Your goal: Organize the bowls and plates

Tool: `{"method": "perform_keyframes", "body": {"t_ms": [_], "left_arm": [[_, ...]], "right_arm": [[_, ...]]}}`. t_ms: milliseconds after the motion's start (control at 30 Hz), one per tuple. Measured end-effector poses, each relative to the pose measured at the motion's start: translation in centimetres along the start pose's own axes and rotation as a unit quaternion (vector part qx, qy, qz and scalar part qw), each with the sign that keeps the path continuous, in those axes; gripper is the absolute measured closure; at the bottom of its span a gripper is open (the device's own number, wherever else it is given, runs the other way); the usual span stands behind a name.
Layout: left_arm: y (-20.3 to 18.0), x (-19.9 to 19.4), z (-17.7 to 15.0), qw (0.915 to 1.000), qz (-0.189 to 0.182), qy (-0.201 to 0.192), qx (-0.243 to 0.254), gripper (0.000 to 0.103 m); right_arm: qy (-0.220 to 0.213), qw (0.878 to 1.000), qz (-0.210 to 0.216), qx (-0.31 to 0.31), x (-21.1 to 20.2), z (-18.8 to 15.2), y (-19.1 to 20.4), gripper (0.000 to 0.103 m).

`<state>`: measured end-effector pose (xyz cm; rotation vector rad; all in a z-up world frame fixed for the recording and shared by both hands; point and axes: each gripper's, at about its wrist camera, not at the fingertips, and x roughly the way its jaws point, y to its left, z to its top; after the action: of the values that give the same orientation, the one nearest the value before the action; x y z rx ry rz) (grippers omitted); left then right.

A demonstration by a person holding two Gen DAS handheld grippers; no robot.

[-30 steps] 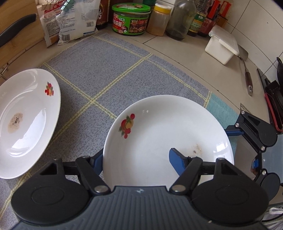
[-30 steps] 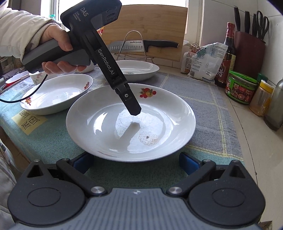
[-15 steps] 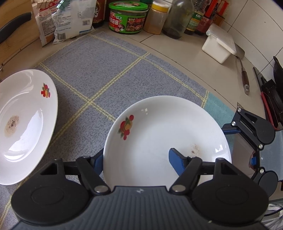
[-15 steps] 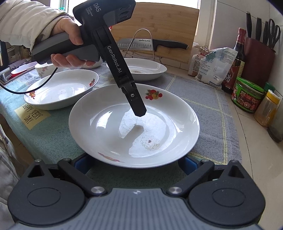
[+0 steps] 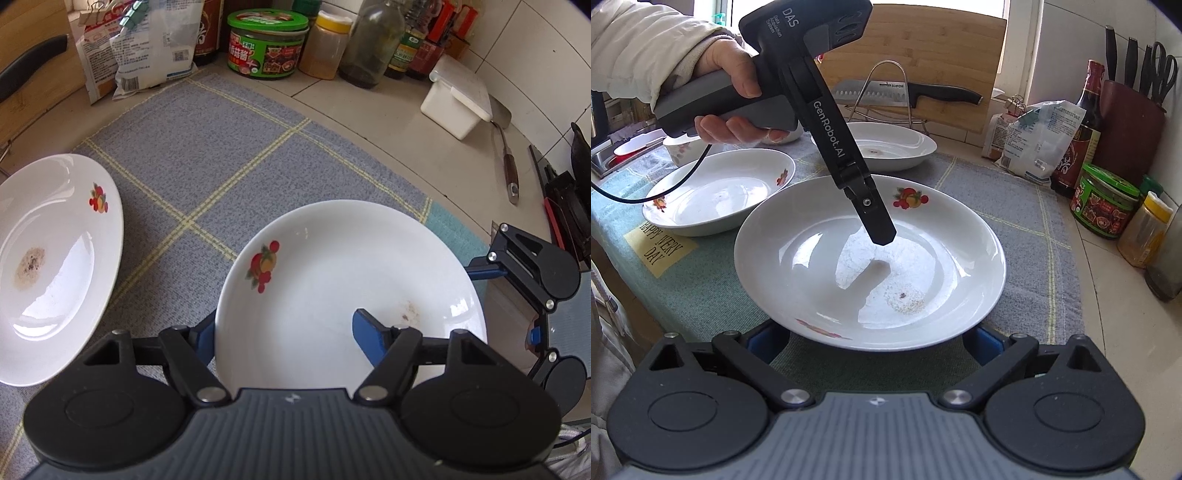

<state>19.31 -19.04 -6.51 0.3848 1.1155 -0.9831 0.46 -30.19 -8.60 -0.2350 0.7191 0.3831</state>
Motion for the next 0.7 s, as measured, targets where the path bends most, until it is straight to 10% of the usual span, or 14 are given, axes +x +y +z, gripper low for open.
{"method": "perform_keyframes", "body": {"t_ms": [700], "left_arm": [[0.7,0.4,6.1,0.9993,0.003,-0.034,0.014,0.031]], "right_arm": [[0.000,1.000,-0.022,-0.013,0.9,2.6,-5.4,0.002]]}}
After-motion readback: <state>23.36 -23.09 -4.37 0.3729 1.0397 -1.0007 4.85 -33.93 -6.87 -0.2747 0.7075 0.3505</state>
